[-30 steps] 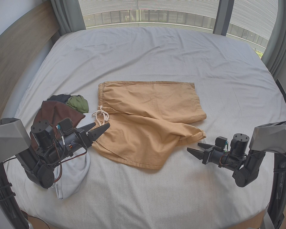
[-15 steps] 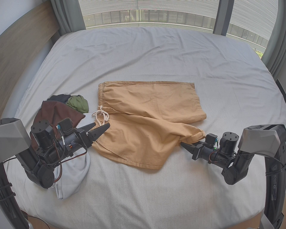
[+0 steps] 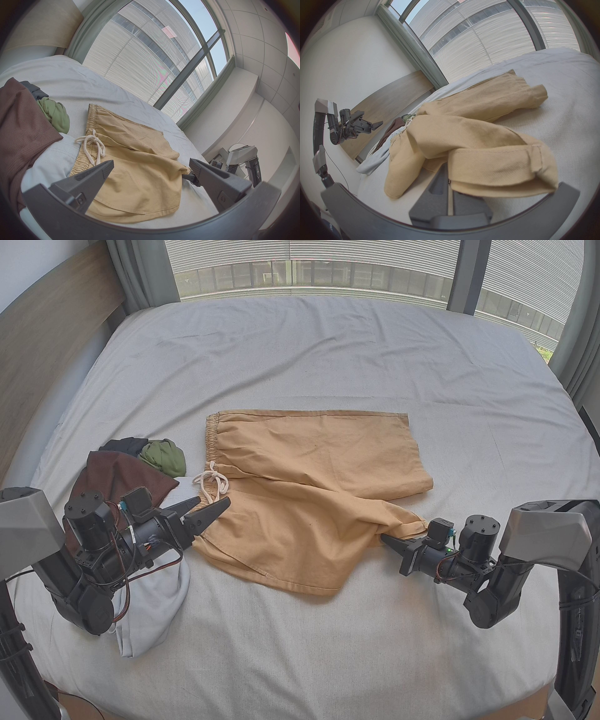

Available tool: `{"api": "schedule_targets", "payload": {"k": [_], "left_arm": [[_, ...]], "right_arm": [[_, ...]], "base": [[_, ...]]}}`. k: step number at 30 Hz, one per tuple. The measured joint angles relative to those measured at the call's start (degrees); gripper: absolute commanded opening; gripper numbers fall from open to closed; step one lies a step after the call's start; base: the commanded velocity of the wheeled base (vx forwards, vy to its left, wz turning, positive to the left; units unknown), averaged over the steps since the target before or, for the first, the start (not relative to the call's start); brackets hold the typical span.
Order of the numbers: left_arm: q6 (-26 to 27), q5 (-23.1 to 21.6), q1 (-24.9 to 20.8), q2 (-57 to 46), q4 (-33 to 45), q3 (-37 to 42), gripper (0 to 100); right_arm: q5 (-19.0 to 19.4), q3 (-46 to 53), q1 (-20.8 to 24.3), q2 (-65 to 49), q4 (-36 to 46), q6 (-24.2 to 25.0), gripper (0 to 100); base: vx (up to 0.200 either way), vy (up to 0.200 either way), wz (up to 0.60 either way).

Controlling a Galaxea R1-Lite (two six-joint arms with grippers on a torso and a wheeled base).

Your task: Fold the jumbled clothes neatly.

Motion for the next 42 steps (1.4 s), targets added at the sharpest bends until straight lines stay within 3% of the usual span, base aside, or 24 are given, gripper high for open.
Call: {"api": "schedule_targets", "payload": {"k": [7,16,26,27,34,42], "left_arm": [[0.0,0.0,0.0,0.0,0.0,0.0,100],[0.0,0.0,0.1,0.0,0.0,0.0,100],[0.1,0.0,0.1,0.0,0.0,0.0,100],[0.1,0.0,0.1,0.0,0.0,0.0,100],[0.1,0.0,0.0,0.1,0.0,0.1,100],[0.1,0.0,0.0,0.2,0.0,0.1,100]], "right_arm": [[0.6,6.9,-1.8,-4.9,0.2,-0.1,0],[5.1,11.9,-8.4,-8.1,0.3,1.8,0],[5.6,12.3,-8.9,-7.4,0.2,2.2,0],[5.8,12.2,-8.9,-7.4,0.2,2.2,100],[6.4,13.1,-7.8,-7.1,0.2,2.5,100],[4.8,11.8,-3.3,-5.7,0.1,3.7,100]], "base": [[0.000,0.000,0.00],[0.000,0.000,0.00],[0.000,0.000,0.00],[0.000,0.000,0.00],[0.000,0.000,0.00],[0.000,0.000,0.00]]}}
